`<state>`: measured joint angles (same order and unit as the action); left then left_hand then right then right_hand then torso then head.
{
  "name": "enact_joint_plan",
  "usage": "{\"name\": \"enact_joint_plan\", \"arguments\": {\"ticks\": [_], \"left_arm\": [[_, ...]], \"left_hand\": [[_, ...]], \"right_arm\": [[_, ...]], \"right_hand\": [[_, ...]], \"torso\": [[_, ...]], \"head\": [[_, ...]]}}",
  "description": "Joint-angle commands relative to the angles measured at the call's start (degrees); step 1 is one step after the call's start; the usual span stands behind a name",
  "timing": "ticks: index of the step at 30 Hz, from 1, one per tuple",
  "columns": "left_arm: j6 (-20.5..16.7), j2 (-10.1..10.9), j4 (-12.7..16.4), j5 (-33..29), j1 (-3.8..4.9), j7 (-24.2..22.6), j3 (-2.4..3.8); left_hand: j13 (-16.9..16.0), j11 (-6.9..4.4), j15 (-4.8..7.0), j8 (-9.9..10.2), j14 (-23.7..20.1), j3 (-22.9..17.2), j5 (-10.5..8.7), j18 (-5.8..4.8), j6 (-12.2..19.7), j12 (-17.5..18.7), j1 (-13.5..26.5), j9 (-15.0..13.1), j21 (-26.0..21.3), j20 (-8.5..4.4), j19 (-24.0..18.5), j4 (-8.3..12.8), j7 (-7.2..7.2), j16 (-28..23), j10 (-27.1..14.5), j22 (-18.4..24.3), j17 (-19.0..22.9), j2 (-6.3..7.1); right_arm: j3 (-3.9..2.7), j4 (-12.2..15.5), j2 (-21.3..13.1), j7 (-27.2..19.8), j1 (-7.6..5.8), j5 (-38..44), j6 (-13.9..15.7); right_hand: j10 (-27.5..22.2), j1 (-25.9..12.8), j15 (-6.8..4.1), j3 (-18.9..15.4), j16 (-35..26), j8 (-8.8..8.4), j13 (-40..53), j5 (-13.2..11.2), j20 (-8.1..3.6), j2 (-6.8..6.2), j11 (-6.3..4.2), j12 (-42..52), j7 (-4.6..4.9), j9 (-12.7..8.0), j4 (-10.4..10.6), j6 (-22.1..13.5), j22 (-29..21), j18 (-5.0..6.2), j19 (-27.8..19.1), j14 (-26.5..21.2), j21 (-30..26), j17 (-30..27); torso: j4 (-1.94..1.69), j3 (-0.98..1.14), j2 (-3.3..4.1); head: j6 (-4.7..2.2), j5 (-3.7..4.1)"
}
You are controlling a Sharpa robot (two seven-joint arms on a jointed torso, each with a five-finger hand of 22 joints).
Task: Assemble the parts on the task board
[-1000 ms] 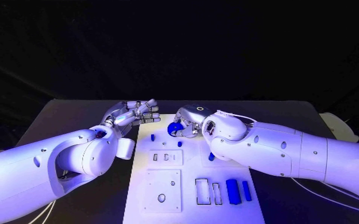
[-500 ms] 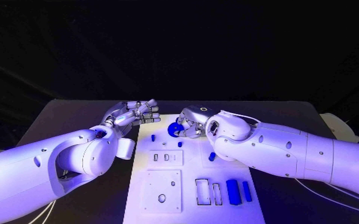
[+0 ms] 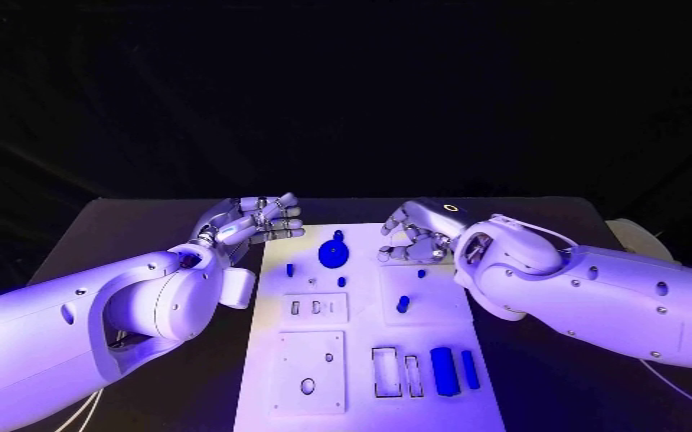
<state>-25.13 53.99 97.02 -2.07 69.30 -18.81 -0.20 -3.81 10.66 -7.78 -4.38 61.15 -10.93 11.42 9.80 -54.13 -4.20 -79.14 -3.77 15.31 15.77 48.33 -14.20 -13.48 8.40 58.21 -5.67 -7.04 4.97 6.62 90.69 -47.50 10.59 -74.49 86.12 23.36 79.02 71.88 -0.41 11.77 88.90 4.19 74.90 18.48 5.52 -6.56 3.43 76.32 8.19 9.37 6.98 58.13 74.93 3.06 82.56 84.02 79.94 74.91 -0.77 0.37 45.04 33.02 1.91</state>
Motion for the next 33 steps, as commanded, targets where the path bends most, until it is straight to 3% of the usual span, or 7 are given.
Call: {"name": "enact_joint_plan", "arguments": {"ticks": [1, 7, 13, 14, 23, 28, 33], "left_arm": [[1.3, -0.2, 0.0, -0.1, 0.08, -0.3, 0.05], [2.0, -0.5, -0.4, -0.1, 0.06, -0.4, 0.05], [2.2, -0.8, -0.8, -0.1, 0.05, -0.3, 0.03], [2.2, -0.8, -0.9, -0.1, 0.04, -0.3, 0.03], [2.1, -0.9, -1.1, -0.1, 0.02, -0.3, 0.02], [2.1, -0.9, -1.1, -0.1, 0.02, -0.3, 0.02], [2.1, -0.9, -1.1, -0.1, 0.02, -0.3, 0.02]], "left_hand": [[0.1, 0.05, -0.22, 0.4, 0.0, 0.1, 0.04, 0.68, 0.2, 0.3, -0.2, 0.0, -0.4, 0.25, -0.1, 0.3, -0.3, -0.4, -0.4, 0.1, -0.1, -0.47], [0.0, -0.01, -0.2, 0.3, 0.1, 0.0, 0.06, 0.71, 0.0, 0.2, -0.4, 0.0, -0.4, 0.27, -0.1, 0.3, -0.22, -0.4, -0.2, 0.2, -0.1, -0.65], [0.0, -0.01, -0.2, 0.3, 0.1, 0.0, 0.06, 0.71, 0.0, 0.2, -0.4, 0.0, -0.4, 0.27, -0.1, 0.3, -0.22, -0.4, -0.2, 0.2, -0.1, -0.65], [0.0, -0.01, -0.2, 0.3, 0.1, 0.0, 0.06, 0.71, 0.0, 0.2, -0.4, 0.0, -0.4, 0.27, -0.1, 0.3, -0.22, -0.4, -0.2, 0.2, -0.1, -0.65], [0.0, -0.04, -0.18, 0.3, 0.1, 0.0, 0.06, 0.71, 0.0, 0.1, -0.4, 0.0, -0.4, 0.28, -0.1, 0.4, -0.18, -0.5, -0.1, 0.2, -0.1, -0.71], [0.0, -0.04, -0.18, 0.3, 0.1, 0.0, 0.06, 0.71, 0.0, 0.1, -0.4, 0.0, -0.4, 0.28, -0.1, 0.4, -0.18, -0.5, -0.1, 0.2, -0.1, -0.71], [0.0, -0.04, -0.18, 0.3, 0.1, 0.0, 0.06, 0.71, 0.0, 0.1, -0.4, 0.0, -0.4, 0.28, -0.1, 0.4, -0.18, -0.5, -0.1, 0.2, -0.1, -0.71]], "right_arm": [[0.0, 1.0, -3.6, -9.2, -0.08, -7.5, -1.1], [0.02, -0.4, -8.1, -11.7, -0.07, -11.2, -1.4], [0.05, -3.2, -10.1, -12.8, 0.28, -12.6, -2.2], [0.05, -3.6, -10.2, -12.9, 0.37, -12.7, -2.3], [0.06, -7.6, -9.0, -13.4, 1.14, -13.7, -3.0], [0.09, -8.9, -8.2, -13.4, 1.5, -14.9, -4.0], [0.11, -9.6, -7.2, -13.2, 2.23, -15.1, -4.3]], "right_hand": [[-0.5, 1.5, -0.25, 0.2, -0.2, 0.35, 1.4, -0.2, -0.03, -0.49, -0.01, -0.4, 0.03, 0.0, -1.1, 0.3, 2.6, 0.15, -0.3, 5.1, -0.4, 11.5], [-0.8, 2.3, -0.21, 0.0, -0.2, 0.13, 1.1, -0.4, -0.03, -1.15, 0.05, -0.8, 0.13, -0.1, -1.7, 0.0, 2.5, 0.17, -0.4, 5.1, -0.6, 11.4], [-1.1, 3.0, -0.16, -0.3, -0.2, -0.06, 0.7, -0.2, 0.01, -1.76, 0.12, -1.2, 0.22, -0.2, -2.2, -0.3, 2.5, 0.17, -0.4, 5.1, -0.7, 11.6], [-1.2, 3.2, -0.15, -0.3, -0.2, -0.09, 0.7, -0.1, 0.02, -1.79, 0.13, -1.3, 0.23, -0.2, -2.3, -0.4, 2.5, 0.17, -0.4, 5.1, -0.7, 11.7], [-1.2, 3.7, -0.09, -0.2, -0.1, -0.23, 0.6, 0.1, 0.05, -1.79, 0.2, -1.4, 0.32, -0.3, -2.7, -0.7, 2.5, 0.18, -0.5, 5.2, -0.8, 12.0], [-1.3, 4.0, -0.07, -0.2, 0.0, -0.26, 0.6, 0.0, 0.07, -1.74, 0.23, -1.4, 0.36, -0.4, -2.8, -0.8, 2.6, 0.17, -0.4, 5.3, -0.7, 12.1], [-1.1, 4.6, -0.04, 0.0, 0.1, -0.2, 0.7, 0.0, 0.1, -1.49, 0.26, -1.3, 0.4, -0.4, -3.1, -0.7, 2.7, 0.14, -0.3, 5.3, -0.7, 12.3]], "torso": [[0.82, 0.13, -0.51], [1.1, 0.22, -0.93], [0.95, 0.42, -1.03], [0.9, 0.48, -1.03], [0.94, 0.24, -0.99], [0.74, 0.26, -0.86], [0.82, 0.27, -0.86]], "head": [[-0.1, 0.39], [-0.43, 0.78], [-0.15, 0.89], [-0.11, 0.92], [0.06, 0.55], [0.34, 0.64], [0.38, 0.26]]}}
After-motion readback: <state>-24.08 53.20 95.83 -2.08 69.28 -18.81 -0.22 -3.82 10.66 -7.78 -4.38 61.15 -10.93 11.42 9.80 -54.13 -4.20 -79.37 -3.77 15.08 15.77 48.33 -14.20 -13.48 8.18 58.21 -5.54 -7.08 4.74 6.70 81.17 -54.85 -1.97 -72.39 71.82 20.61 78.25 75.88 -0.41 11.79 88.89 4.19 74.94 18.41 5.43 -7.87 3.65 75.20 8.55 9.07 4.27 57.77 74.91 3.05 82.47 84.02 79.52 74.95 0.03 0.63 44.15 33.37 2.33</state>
